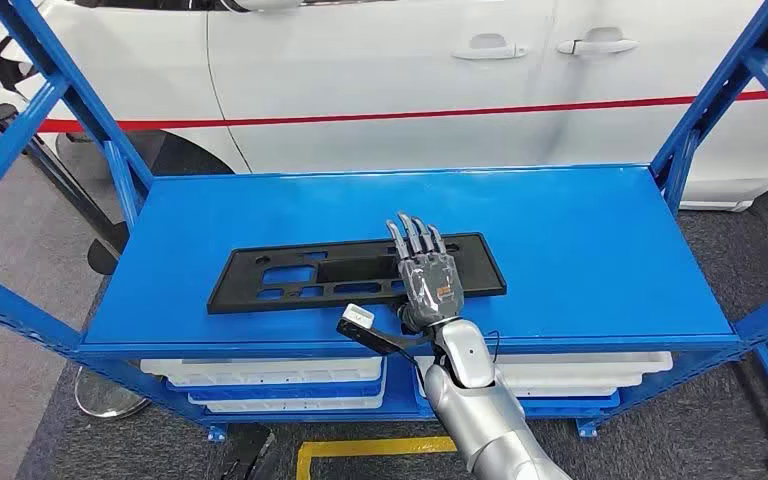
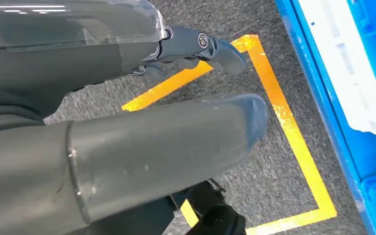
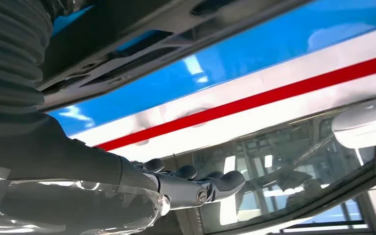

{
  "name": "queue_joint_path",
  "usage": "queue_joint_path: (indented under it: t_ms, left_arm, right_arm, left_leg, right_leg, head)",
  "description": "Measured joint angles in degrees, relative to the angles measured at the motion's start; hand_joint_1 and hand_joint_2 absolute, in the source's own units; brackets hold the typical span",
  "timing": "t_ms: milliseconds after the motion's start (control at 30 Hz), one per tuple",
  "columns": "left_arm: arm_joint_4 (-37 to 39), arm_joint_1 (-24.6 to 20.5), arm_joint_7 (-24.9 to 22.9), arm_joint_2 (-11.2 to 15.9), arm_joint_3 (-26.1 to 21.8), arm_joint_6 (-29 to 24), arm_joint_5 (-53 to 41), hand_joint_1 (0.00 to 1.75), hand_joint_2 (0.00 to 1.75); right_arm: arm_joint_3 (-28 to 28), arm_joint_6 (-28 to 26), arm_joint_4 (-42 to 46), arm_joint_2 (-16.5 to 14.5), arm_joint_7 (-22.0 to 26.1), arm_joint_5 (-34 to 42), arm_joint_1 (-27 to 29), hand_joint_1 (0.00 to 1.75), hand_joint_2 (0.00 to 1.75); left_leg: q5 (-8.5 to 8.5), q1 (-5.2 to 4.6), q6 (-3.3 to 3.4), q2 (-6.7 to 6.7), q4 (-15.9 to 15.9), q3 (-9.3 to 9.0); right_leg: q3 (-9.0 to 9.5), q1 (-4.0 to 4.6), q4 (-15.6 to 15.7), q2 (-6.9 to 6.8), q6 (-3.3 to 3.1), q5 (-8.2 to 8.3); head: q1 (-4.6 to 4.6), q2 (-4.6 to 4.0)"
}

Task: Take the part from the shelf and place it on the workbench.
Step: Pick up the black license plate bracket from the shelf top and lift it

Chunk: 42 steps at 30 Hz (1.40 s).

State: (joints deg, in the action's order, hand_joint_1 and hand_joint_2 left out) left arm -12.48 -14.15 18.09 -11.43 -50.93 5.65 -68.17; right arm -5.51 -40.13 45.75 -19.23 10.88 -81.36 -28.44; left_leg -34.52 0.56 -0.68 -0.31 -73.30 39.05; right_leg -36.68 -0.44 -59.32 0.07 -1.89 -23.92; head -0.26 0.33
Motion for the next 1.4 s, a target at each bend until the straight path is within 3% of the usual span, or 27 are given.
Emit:
queue_joint_path:
  t_ms: [100, 167, 233, 300, 400, 467, 533, 567, 600, 633, 700, 767, 867, 933, 1033, 1067, 1100, 1133, 1167, 1233, 1300, 1400]
  left_arm:
    - [0.00, 0.10, 0.07, 0.00, 0.01, -0.25, 0.01, 0.00, 0.00]
    - [0.00, -0.02, 0.17, 0.00, 0.02, -0.40, 0.04, 0.00, 0.00]
    - [0.00, -0.33, 0.29, 0.02, 0.02, -0.43, 0.12, 0.00, 0.00]
    - [0.00, -0.56, 0.40, 0.04, 0.02, -0.44, 0.18, 0.00, 0.00]
    - [0.00, -0.64, 0.46, -0.03, 0.03, -0.47, 0.18, 0.00, 0.00]
    - [0.00, -0.77, 0.49, -0.11, 0.04, -0.48, 0.20, 0.00, 0.00]
    - [0.00, -0.81, 0.52, -0.12, 0.04, -0.52, 0.27, 0.00, 0.00]
    - [0.00, -0.79, 0.56, -0.13, 0.04, -0.56, 0.33, 0.00, 0.00]
    - [0.00, -0.77, 0.62, -0.13, 0.04, -0.58, 0.40, 0.00, 0.00]
    - [0.00, -0.76, 0.70, -0.13, 0.04, -0.60, 0.52, 0.00, 0.00]
    - [0.00, -0.79, 0.90, -0.13, 0.04, -0.61, 0.81, 0.00, 0.00]
    - [0.00, -0.86, 1.02, -0.13, 0.04, -0.61, 1.03, 0.00, 0.00]
    - [0.00, -0.99, 1.13, -0.13, 0.04, -0.67, 1.18, 0.00, 0.00]
    - [0.00, -1.01, 1.19, -0.11, 0.04, -0.72, 1.21, 0.00, 0.00]
    - [0.00, -0.94, 1.39, -0.10, 0.04, -0.85, 1.38, 0.00, 0.00]
    - [0.00, -0.85, 1.49, -0.09, 0.04, -0.91, 1.48, 0.00, 0.00]
    - [0.00, -0.74, 1.62, -0.09, 0.04, -1.00, 1.62, 0.00, 0.00]
    - [0.00, -0.67, 1.79, -0.08, 0.04, -1.20, 1.84, 0.00, 0.00]
    - [0.00, -0.66, 1.98, -0.07, 0.04, -1.45, 2.09, 0.00, 0.00]
    - [0.00, -0.80, 2.61, -0.04, -0.02, -2.21, 2.98, 0.00, 0.00]
    - [0.00, -0.95, 3.64, -0.02, -0.29, -2.93, 4.19, 0.00, 0.00]
    - [0.00, -0.92, 5.99, 0.00, -0.95, -4.59, 5.72, 0.00, 0.00]
  right_arm:
    - [-0.01, 0.00, -0.01, 0.00, -0.20, -0.46, 0.04, 0.05, 1.75]
    - [-0.14, 0.00, -0.05, 0.00, -0.76, -1.08, -0.02, 0.82, 1.75]
    - [-0.57, 0.01, -0.23, 0.05, -1.40, -1.36, -0.15, 1.54, 1.75]
    - [-1.23, 0.02, -0.58, 0.13, -1.79, -1.34, -0.21, 1.59, 1.75]
    - [-2.03, 0.02, -0.97, 0.21, -1.96, -1.29, -0.28, 1.75, 1.75]
    - [-2.29, 0.02, -1.12, 0.35, -2.01, -1.19, -0.38, 1.75, 1.75]
    - [-2.42, 0.02, -1.28, 0.58, -2.01, -1.01, -0.27, 1.75, 1.75]
    - [-2.44, 0.02, -1.36, 0.74, -2.01, -0.92, -0.14, 1.75, 1.75]
    - [-2.45, 0.02, -1.42, 0.88, -2.01, -0.82, -0.05, 1.75, 1.75]
    - [-2.45, 0.02, -1.45, 0.99, -1.98, -0.71, -0.02, 1.75, 1.75]
    - [-2.45, 0.01, -1.35, 1.13, -1.84, -0.43, -0.14, 1.75, 1.75]
    - [-2.48, -0.03, -1.03, 1.18, -1.46, -0.20, -0.29, 1.75, 1.75]
    - [-2.50, -0.14, -0.53, 1.26, -0.97, -0.07, -0.39, 1.75, 1.75]
    - [-2.50, -0.17, -0.19, 1.29, -0.73, 0.07, -0.47, 1.75, 1.75]
    - [-2.44, -0.16, 0.43, 1.31, -0.02, 0.66, -0.43, 1.75, 1.75]
    - [-2.34, -0.15, 0.65, 1.32, 0.44, 1.08, -0.31, 1.75, 1.75]
    - [-2.17, -0.14, 0.87, 1.33, 0.97, 1.59, -0.17, 1.75, 1.75]
    - [-1.87, -0.14, 1.25, 1.33, 1.72, 2.23, -0.02, 1.75, 1.75]
    - [-1.50, -0.13, 1.72, 1.33, 2.51, 2.82, 0.08, 1.75, 1.75]
    - [-0.49, -0.11, 3.07, 1.32, 4.38, 4.20, 0.15, 1.75, 1.75]
    - [0.41, -0.11, 4.65, 1.31, 6.11, 5.29, 0.28, 1.75, 1.75]
    - [1.35, -0.11, 8.01, 1.27, 9.27, 6.16, 0.73, 1.75, 1.75]
  left_leg:
    - [1.26, 0.00, 0.27, 0.00, -0.29, 0.85]
    - [5.57, -0.10, 0.93, 0.01, 6.26, -1.76]
    - [8.06, -0.48, 1.63, 0.07, 12.89, -4.45]
    - [8.29, -0.90, 2.21, 0.05, 14.79, -5.06]
    - [9.76, -0.59, 3.02, 0.08, 15.85, -5.70]
    - [10.31, -0.31, 3.39, 0.21, 16.42, -5.93]
    - [10.37, -0.33, 3.57, 0.22, 16.36, -5.70]
    - [10.36, -0.33, 3.55, 0.21, 16.27, -5.60]
    - [10.32, -0.32, 3.49, 0.19, 16.15, -5.52]
    - [10.23, -0.30, 3.38, 0.15, 15.96, -5.47]
    - [9.86, -0.32, 2.92, 0.09, 15.35, -5.34]
    - [9.49, -0.48, 2.34, 0.04, 14.75, -5.08]
    - [9.35, -0.46, 1.51, 0.03, 14.64, -4.95]
    - [8.09, -0.31, 0.92, 0.05, 13.10, -4.39]
    - [2.89, -0.01, 0.20, 0.10, 3.40, -0.24]
    - [1.77, 0.06, 0.09, 0.10, 0.20, 1.19]
    - [1.69, 0.08, 0.05, 0.10, -1.24, 1.79]
    - [2.65, 0.09, 0.09, 0.10, -0.58, 1.41]
    - [4.44, 0.10, 0.21, 0.10, 2.22, -0.02]
    - [7.67, -0.01, 0.64, 0.10, 9.95, -3.83]
    - [8.60, -0.26, 1.14, 0.04, 14.10, -5.69]
    - [8.87, -0.26, 2.09, -0.03, 14.74, -5.70]
  right_leg:
    - [0.12, 0.18, -0.07, 0.10, -0.10, -0.11]
    - [0.41, 0.35, -0.10, 0.20, -0.11, -0.22]
    - [0.54, 0.49, -0.09, 0.20, 0.17, -0.21]
    - [0.44, 0.41, -0.03, 0.19, 0.80, -0.14]
    - [0.26, 0.38, -0.77, 0.17, 1.86, -0.82]
    - [-1.69, 0.25, -5.29, 0.13, 2.37, -3.76]
    - [-5.06, 0.05, -12.39, 0.12, 2.75, -7.20]
    - [-6.14, -0.07, -14.65, 0.10, 2.91, -7.78]
    - [-6.26, -0.19, -14.95, 0.09, 3.04, -7.26]
    - [-5.22, -0.31, -12.99, 0.06, 3.11, -5.75]
    - [-1.35, -0.42, -5.69, 0.00, 3.03, -2.42]
    - [0.81, -0.33, -1.21, 0.03, 2.54, -1.26]
    - [0.94, -0.15, -0.60, 0.11, 1.58, -1.27]
    - [1.13, -0.31, -0.33, -0.02, 0.99, -1.12]
    - [1.14, -0.36, -0.21, -0.20, 0.54, -1.05]
    - [1.11, -0.32, -0.22, -0.23, 0.50, -1.05]
    - [1.09, -0.31, -0.23, -0.24, 0.48, -1.05]
    - [1.10, -0.30, -0.24, -0.23, 0.48, -1.05]
    - [1.13, -0.31, -0.28, -0.20, 0.50, -1.04]
    - [1.12, -0.21, -0.41, -0.17, 0.73, -1.03]
    - [0.91, -0.08, -0.42, -0.12, 1.35, -0.84]
    - [0.67, -0.11, -0.42, -0.08, 2.40, -0.72]
  head:
    - [-0.01, 0.00]
    - [-0.01, 0.00]
    - [-0.01, 0.00]
    - [-0.01, 0.00]
    - [0.01, 0.00]
    - [0.03, 0.00]
    - [0.02, 0.00]
    - [0.02, 0.00]
    - [0.02, 0.00]
    - [0.02, 0.00]
    - [0.02, 0.00]
    - [0.00, 0.00]
    - [0.00, 0.00]
    - [-0.02, 0.00]
    - [-0.04, 0.00]
    - [-0.04, 0.00]
    - [-0.04, 0.00]
    - [-0.04, 0.00]
    - [-0.04, 0.00]
    - [-0.04, 0.00]
    - [-0.03, 0.00]
    - [-0.02, 0.00]
